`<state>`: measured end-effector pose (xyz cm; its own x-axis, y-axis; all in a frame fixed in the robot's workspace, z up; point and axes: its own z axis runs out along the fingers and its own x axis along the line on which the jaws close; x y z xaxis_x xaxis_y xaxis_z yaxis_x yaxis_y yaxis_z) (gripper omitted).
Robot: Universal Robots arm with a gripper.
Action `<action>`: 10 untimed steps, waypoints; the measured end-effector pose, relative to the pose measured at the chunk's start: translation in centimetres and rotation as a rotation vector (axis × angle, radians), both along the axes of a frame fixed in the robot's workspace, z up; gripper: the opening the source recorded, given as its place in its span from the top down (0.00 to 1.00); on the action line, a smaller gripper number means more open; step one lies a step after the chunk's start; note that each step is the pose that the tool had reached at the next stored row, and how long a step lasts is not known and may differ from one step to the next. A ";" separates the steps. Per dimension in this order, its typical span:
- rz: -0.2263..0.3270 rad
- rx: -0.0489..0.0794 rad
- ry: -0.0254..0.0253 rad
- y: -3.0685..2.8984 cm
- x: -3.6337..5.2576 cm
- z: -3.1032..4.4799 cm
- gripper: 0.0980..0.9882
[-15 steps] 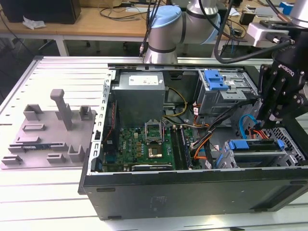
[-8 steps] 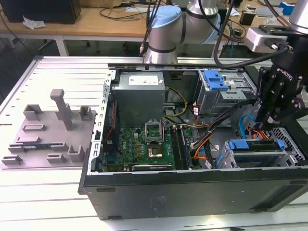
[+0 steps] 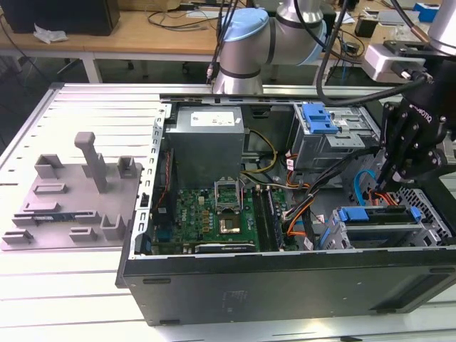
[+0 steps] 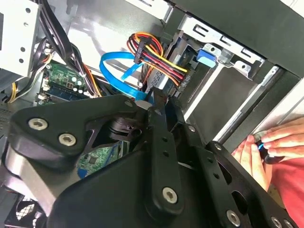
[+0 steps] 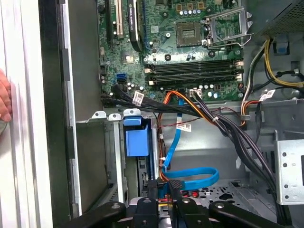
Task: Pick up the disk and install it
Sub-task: 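Insert the second disk wire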
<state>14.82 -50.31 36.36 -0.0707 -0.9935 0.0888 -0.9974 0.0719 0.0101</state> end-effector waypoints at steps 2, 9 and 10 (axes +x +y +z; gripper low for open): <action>0.000 0.020 0.0000 -0.34 0.02 -0.05 0.85; -0.001 0.060 0.0000 -1.18 0.03 -0.12 0.93; -0.001 0.065 0.0000 -1.34 0.03 -0.13 0.93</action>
<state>14.85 -51.65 36.23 -0.0721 -0.9971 0.0238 -0.9973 0.0724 0.0148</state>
